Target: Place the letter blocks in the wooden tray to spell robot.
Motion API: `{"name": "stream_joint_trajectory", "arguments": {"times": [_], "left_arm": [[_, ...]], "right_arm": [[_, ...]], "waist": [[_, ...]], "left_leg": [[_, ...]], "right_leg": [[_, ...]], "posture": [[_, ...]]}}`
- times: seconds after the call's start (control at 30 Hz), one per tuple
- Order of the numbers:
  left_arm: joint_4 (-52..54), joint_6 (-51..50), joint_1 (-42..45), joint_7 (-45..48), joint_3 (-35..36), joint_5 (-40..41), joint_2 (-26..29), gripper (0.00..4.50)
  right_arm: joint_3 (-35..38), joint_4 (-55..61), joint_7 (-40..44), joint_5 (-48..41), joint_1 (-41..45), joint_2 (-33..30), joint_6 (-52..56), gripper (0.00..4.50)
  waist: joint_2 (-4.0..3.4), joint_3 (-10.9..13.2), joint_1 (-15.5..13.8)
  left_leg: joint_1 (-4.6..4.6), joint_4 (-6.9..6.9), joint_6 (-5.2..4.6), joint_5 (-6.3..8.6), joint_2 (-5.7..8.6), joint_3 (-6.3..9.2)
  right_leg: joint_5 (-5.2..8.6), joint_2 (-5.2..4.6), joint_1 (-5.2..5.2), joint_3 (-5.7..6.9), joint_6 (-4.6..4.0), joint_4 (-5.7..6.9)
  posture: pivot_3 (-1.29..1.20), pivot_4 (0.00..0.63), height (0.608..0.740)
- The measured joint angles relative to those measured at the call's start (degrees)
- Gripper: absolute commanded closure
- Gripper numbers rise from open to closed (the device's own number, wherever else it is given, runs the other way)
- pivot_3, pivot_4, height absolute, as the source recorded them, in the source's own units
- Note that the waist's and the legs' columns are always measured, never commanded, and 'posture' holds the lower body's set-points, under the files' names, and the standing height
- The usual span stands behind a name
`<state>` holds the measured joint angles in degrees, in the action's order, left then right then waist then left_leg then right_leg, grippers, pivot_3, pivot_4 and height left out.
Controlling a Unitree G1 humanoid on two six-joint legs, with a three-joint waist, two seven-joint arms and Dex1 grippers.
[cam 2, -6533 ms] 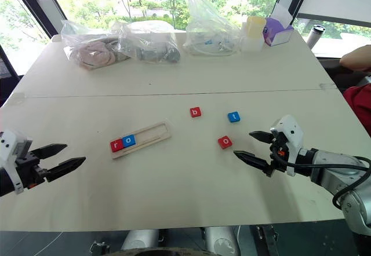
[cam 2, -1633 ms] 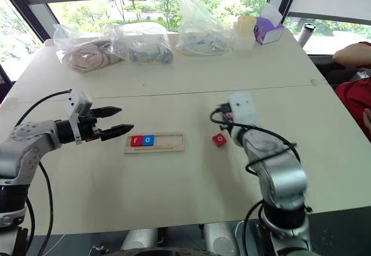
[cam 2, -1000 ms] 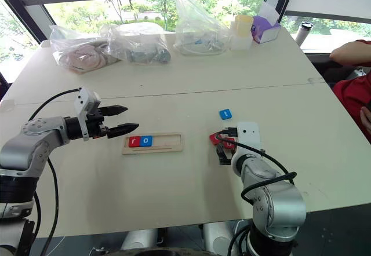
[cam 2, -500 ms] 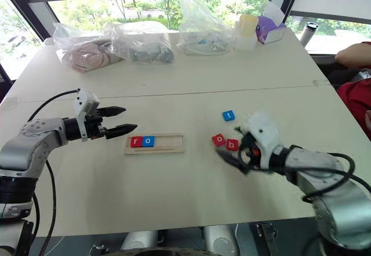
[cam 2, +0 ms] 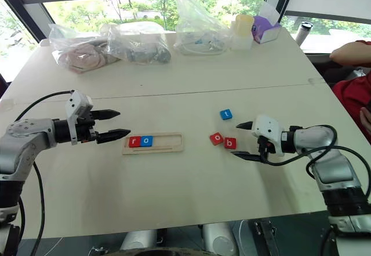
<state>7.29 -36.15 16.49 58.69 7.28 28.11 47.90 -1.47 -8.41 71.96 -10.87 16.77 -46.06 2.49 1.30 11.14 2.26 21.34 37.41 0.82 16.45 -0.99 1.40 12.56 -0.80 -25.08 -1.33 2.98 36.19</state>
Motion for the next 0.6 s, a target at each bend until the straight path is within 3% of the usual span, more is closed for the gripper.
{"name": "stream_joint_trajectory", "arguments": {"times": [0.1, 0.2, 0.33, 0.5, 0.6], "left_arm": [[1.87, -1.37, -2.78, -1.01, 2.59, 0.66, 0.97, 0.00], [3.20, -2.03, -3.40, -1.65, 3.03, 1.25, 0.93, 0.00], [3.79, -2.16, -3.54, -2.17, 3.04, 1.29, 0.94, 0.00], [3.74, -2.15, -3.69, -2.18, 3.05, 1.29, 1.31, 0.00], [3.55, -2.13, -5.65, -0.41, 3.30, 1.26, 4.16, 0.00]], "right_arm": [[-2.12, -8.35, 2.02, 1.14, 2.77, 0.80, -4.98, 0.03], [-2.64, -12.46, 3.07, 1.17, 4.90, 1.87, -7.00, 1.24], [-3.26, -14.27, 4.13, 1.03, 5.56, 2.81, -8.73, 3.26], [-3.22, -10.77, 2.34, 0.82, 5.34, 2.81, -4.90, 3.35], [-2.89, -1.36, -1.78, -1.04, 7.53, 3.54, 6.40, 3.35]], "waist": [[-0.03, 0.02, -0.18], [-0.03, 0.02, -0.17], [-0.03, 0.02, -0.08], [-0.05, 0.02, 0.06], [-0.12, 0.07, 0.48]], "left_leg": [[0.02, -0.01, 0.00, 0.00, 0.02, -0.02], [-0.03, 0.10, 0.01, 0.00, 0.02, -0.02], [-0.14, 0.37, 0.00, 0.00, 0.00, 0.00], [-0.09, 0.56, 0.01, 0.00, 0.00, 0.00], [-0.06, 0.56, 0.01, 0.00, -0.05, -0.03]], "right_leg": [[0.00, -0.05, -0.03, 0.00, 0.00, 0.00], [-0.01, -0.06, 0.07, 0.00, -0.07, 0.01], [0.00, -0.02, 0.28, 0.00, -0.26, 0.03], [-0.06, -0.01, 0.30, -0.01, -0.17, 0.07], [-0.11, 0.02, 0.11, -0.09, -0.23, 0.22]], "posture": [[0.00, 0.150, 0.740], [0.00, 0.150, 0.740], [0.00, 0.150, 0.740], [0.00, 0.150, 0.740], [0.00, 0.150, 0.740]]}}
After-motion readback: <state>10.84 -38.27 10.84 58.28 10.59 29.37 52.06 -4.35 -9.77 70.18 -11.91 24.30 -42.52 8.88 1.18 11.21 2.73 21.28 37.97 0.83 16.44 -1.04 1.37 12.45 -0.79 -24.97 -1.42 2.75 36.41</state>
